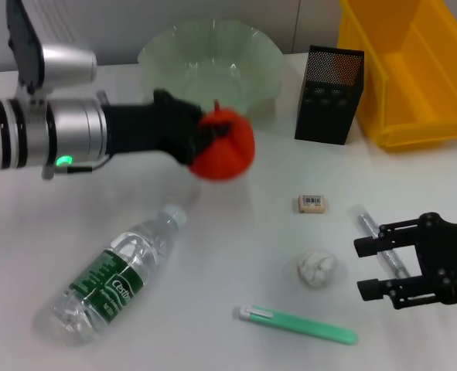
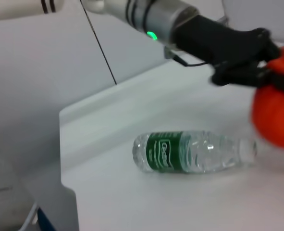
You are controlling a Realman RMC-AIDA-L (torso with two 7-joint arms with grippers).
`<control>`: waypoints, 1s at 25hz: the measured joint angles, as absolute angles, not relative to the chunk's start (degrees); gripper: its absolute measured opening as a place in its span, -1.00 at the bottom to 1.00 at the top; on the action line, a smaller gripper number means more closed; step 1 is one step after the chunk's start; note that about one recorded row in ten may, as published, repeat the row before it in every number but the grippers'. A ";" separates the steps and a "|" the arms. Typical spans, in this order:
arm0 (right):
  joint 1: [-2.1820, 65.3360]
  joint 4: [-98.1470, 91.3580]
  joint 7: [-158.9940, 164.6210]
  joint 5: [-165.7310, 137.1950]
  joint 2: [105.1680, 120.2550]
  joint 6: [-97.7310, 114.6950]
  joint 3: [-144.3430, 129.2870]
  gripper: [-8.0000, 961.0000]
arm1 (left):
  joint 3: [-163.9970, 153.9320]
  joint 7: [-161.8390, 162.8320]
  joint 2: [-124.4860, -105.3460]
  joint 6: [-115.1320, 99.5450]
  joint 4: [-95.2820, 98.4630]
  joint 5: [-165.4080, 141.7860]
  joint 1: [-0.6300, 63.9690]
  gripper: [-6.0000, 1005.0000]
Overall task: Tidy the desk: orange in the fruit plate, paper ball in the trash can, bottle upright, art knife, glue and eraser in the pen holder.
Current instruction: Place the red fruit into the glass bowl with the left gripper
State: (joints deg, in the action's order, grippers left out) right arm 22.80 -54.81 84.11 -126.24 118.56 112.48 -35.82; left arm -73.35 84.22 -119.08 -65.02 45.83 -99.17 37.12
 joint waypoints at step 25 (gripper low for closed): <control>25.48 -50.79 81.75 -124.50 118.92 111.73 -36.67 0.37 | -87.03 66.16 -119.18 -28.42 28.38 -50.98 51.21 -0.87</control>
